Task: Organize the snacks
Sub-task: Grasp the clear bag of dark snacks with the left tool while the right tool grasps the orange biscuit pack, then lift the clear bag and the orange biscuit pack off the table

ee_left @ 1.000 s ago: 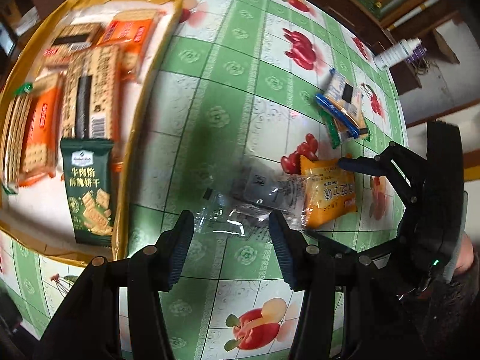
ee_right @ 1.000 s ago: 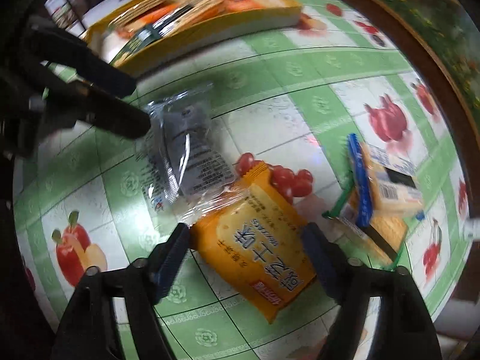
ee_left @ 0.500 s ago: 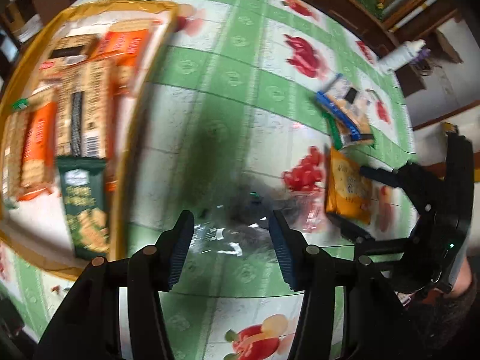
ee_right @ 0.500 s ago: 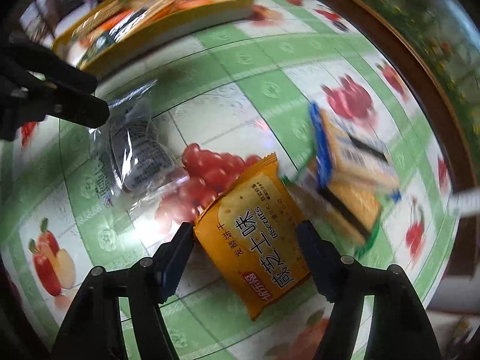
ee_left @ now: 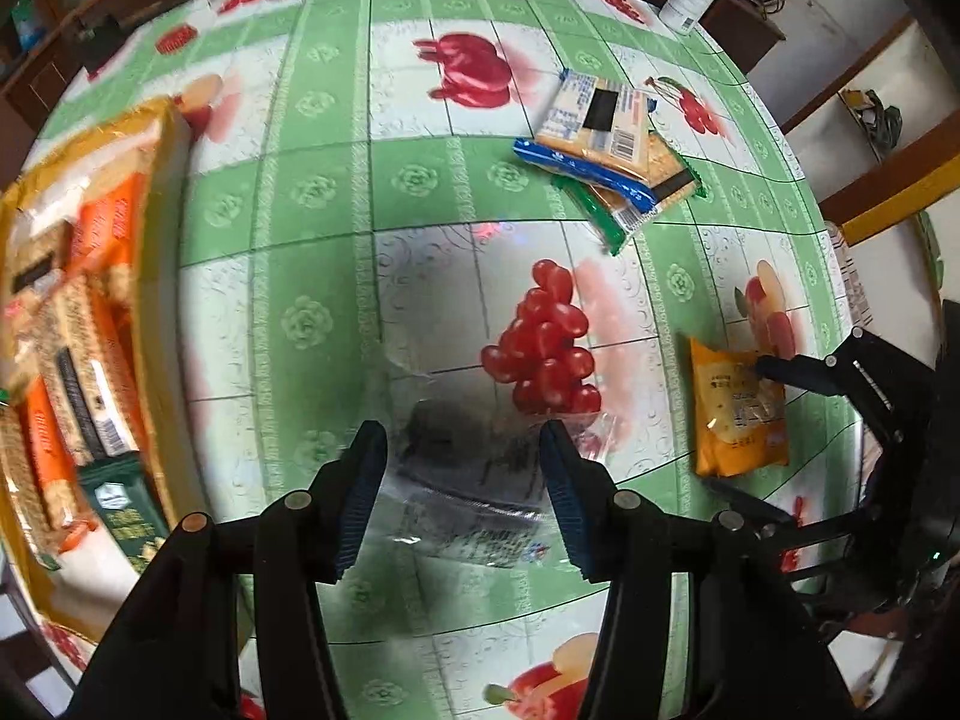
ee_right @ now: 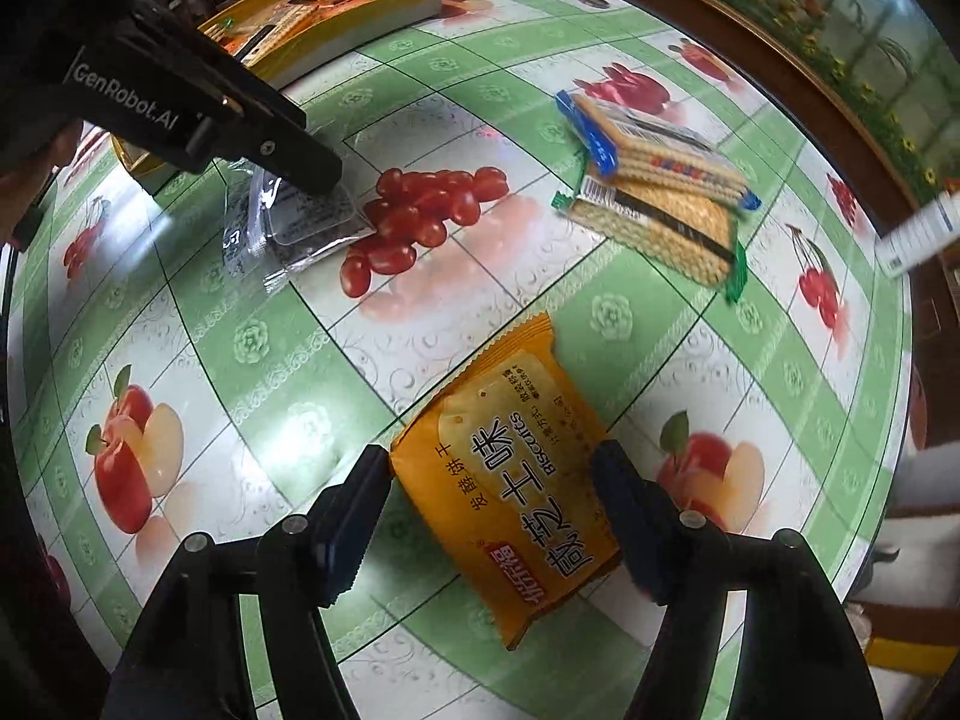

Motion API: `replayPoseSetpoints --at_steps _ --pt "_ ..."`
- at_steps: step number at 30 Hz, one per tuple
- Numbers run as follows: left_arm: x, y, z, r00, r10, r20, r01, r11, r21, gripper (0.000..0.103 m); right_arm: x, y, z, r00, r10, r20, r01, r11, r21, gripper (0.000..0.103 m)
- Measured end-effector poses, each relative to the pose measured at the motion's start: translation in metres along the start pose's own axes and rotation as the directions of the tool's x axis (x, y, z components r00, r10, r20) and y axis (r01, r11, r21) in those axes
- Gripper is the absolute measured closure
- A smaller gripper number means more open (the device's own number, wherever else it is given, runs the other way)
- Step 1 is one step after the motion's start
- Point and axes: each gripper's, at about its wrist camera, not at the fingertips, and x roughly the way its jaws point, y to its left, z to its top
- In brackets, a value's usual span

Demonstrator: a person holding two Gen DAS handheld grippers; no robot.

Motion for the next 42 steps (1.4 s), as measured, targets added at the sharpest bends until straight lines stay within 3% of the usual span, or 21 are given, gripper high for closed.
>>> replayPoseSetpoints --at_steps 6,8,11,13,15,16,18,19,20,21,24,25,26,28,32,35,37,39,40,41,42 --pt "0.003 -0.02 -0.016 0.998 0.045 0.045 -0.049 0.994 0.094 0.051 -0.003 0.004 -0.004 1.0 -0.003 0.007 0.002 1.0 0.026 0.031" --pt "0.001 -0.017 -0.016 0.996 0.027 0.086 -0.029 0.999 0.026 0.051 -0.003 0.004 -0.004 1.0 -0.005 0.002 0.004 1.0 0.027 0.031" --pt "-0.007 -0.009 -0.013 0.99 -0.07 0.121 0.08 0.993 -0.082 0.051 -0.003 0.005 -0.004 1.0 -0.008 0.002 0.008 1.0 0.026 0.03" --pt "-0.009 -0.02 -0.004 0.993 -0.068 0.096 0.065 0.997 0.029 0.051 -0.003 0.004 -0.005 1.0 -0.002 0.004 0.002 0.999 0.032 0.03" --pt "-0.002 -0.036 0.001 0.999 -0.03 0.024 0.024 0.981 0.193 0.051 -0.002 0.002 -0.003 1.0 0.001 0.002 -0.001 0.999 0.038 0.03" --pt "0.001 -0.045 0.0 1.0 -0.008 -0.024 0.015 0.947 0.32 0.051 -0.002 0.002 -0.003 1.0 0.0 -0.001 0.0 0.999 0.037 0.03" --pt "0.0 -0.055 -0.006 0.997 0.069 -0.021 -0.051 0.878 0.476 0.051 0.0 0.002 -0.001 1.0 -0.001 -0.005 0.001 0.999 0.036 0.03" --pt "-0.001 -0.061 -0.016 0.993 0.111 -0.028 -0.073 0.802 0.593 0.051 0.0 0.002 0.0 1.0 -0.002 -0.006 0.002 0.999 0.038 0.03" --pt "-0.002 -0.062 -0.022 0.99 0.138 -0.034 -0.083 0.754 0.651 0.051 0.001 0.002 0.0 1.0 -0.002 -0.006 0.002 0.999 0.041 0.03" --pt "-0.001 -0.064 -0.032 0.983 0.182 -0.036 -0.1 0.684 0.722 0.051 0.001 0.002 0.0 1.0 -0.003 -0.005 0.003 0.999 0.042 0.03" --pt "0.007 -0.066 -0.055 0.96 0.279 -0.04 -0.116 0.522 0.845 0.051 0.001 0.001 0.0 1.0 0.005 0.004 -0.005 0.998 0.058 0.029" --pt "0.013 -0.069 -0.062 0.948 0.318 0.014 -0.163 0.448 0.879 0.051 0.002 0.001 0.0 1.0 0.012 0.005 -0.012 0.998 0.065 0.029" --pt "0.016 -0.071 -0.066 0.939 0.336 0.076 -0.215 0.397 0.892 0.051 0.001 0.001 -0.001 1.0 0.012 0.009 -0.013 0.998 0.069 0.029" --pt "0.019 -0.077 -0.07 0.925 0.324 0.198 -0.305 0.322 0.896 0.051 0.001 -0.001 -0.001 1.0 0.02 0.012 -0.021 0.997 0.08 0.029" --pt "0.02 -0.089 -0.059 0.927 0.297 0.229 -0.321 0.313 0.894 0.051 0.0 -0.005 0.0 0.999 0.042 0.015 -0.043 0.993 0.111 0.029" --pt "0.027 -0.091 -0.042 0.936 0.314 0.158 -0.267 0.341 0.901 0.049 0.0 -0.004 0.002 0.999 0.04 0.007 -0.041 0.993 0.112 0.03" --pt "0.032 -0.093 -0.026 0.941 0.317 0.122 -0.248 0.396 0.884 0.042 0.0 -0.005 0.003 0.999 0.044 0.002 -0.043 0.992 0.121 0.03" --pt "0.042 -0.087 0.0 0.95 0.312 0.025 -0.198 0.538 0.82 0.02 0.001 -0.006 0.004 1.0 0.027 -0.005 -0.026 0.991 0.128 0.03" --pt "0.05 -0.081 0.006 0.95 0.308 -0.051 -0.153 0.601 0.784 0.02 0.001 -0.004 0.005 1.0 0.018 -0.009 -0.017 0.991 0.129 0.03" --pt "0.057 -0.076 0.011 0.944 0.313 -0.107 -0.131 0.65 0.748 0.015 0.001 -0.003 0.006 1.0 0.008 -0.013 -0.007 0.992 0.126 0.03" --pt "0.055 -0.073 0.019 0.951 0.281 -0.133 -0.106 0.697 0.709 0.015 0.001 -0.001 0.005 1.0 0.001 -0.013 0.001 0.992 0.124 0.03"
